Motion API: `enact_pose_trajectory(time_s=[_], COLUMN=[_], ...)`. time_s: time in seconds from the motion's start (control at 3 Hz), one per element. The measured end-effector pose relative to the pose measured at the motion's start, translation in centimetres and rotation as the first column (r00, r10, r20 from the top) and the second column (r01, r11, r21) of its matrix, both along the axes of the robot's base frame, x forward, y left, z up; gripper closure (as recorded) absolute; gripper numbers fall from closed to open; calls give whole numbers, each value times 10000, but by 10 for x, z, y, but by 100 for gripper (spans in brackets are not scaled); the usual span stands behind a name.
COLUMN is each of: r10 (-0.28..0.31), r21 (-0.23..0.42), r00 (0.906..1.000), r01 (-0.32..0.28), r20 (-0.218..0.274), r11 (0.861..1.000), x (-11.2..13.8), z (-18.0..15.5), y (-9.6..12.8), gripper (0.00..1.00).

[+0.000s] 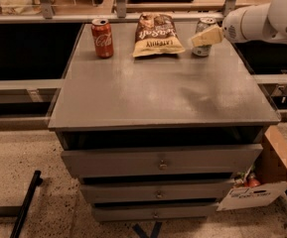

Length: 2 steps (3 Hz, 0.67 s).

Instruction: Move 7up can near coke can

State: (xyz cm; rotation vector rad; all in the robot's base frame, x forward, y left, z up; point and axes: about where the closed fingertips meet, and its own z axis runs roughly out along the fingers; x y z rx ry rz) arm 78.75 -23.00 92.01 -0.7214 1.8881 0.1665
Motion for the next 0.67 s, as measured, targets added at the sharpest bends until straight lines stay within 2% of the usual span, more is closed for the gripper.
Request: enact_pose_trajectory(time_s=[0.33,0.67], r10=[-396,-759], r21=[551,1046], r00=[9981,9952], r01=[370,692], r20=[467,616], r11=[9978,9921], x=[16,30], z=[-6,-12], y=[-5,-9], gripper=[0,0])
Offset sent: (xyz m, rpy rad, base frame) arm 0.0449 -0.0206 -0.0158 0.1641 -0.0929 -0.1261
